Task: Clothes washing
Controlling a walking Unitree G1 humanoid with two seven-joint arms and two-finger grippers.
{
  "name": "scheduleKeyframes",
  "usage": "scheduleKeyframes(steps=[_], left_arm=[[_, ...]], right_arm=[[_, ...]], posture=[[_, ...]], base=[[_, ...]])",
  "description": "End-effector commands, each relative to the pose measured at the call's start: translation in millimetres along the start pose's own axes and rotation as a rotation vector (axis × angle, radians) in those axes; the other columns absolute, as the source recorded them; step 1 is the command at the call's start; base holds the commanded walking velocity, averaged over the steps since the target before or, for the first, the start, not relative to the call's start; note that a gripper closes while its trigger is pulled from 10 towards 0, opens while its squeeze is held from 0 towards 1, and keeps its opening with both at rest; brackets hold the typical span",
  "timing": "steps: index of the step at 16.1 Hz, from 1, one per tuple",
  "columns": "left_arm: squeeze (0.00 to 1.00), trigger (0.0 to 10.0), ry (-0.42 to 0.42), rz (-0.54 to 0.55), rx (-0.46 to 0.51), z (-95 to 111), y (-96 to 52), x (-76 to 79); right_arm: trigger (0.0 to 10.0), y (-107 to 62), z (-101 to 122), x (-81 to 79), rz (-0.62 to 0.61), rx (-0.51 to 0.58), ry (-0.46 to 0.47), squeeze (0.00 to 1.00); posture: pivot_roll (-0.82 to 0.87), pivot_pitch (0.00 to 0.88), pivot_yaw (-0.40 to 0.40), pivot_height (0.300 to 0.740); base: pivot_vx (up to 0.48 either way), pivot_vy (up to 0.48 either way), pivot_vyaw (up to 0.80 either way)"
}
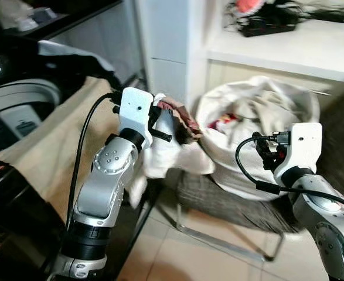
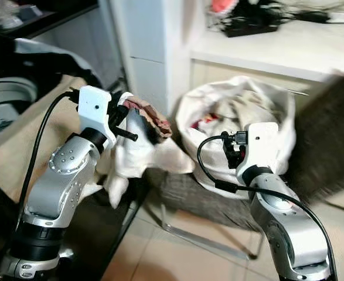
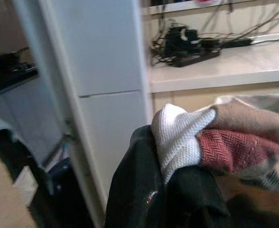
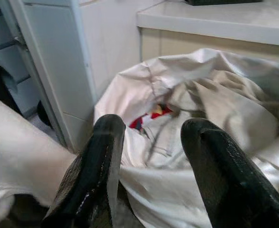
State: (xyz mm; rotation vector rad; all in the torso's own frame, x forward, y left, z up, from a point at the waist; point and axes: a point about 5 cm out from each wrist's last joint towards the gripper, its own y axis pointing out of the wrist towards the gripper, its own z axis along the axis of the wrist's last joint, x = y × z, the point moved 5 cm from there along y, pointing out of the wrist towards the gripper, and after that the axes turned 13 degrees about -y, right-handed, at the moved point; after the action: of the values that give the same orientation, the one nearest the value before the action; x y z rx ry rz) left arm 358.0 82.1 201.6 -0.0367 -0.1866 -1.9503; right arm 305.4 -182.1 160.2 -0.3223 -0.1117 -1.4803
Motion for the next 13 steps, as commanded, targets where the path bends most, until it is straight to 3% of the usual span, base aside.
scheduleKeyframes(steps=[1, 13], left_arm=[[0.0, 10.0, 0.007, -0.003, 0.019, 7.9, 1.8, -0.8], [0.0, 10.0, 0.003, -0.008, 0.017, 7.5, 2.2, 0.8]], right_arm=[[10.0, -0.5, 0.1, -2.0, 0.01, 0.003, -0.008, 0.0], [10.0, -1.5, -2.4, -2.8, 0.01, 0.001, -0.019, 0.0]], posture=[[-0.07, 0.0, 0.056, 0.74], [-0.07, 0.0, 0.061, 0.74]], base=[[0.409, 0.0, 0.0], [0.408, 0.0, 0.0]])
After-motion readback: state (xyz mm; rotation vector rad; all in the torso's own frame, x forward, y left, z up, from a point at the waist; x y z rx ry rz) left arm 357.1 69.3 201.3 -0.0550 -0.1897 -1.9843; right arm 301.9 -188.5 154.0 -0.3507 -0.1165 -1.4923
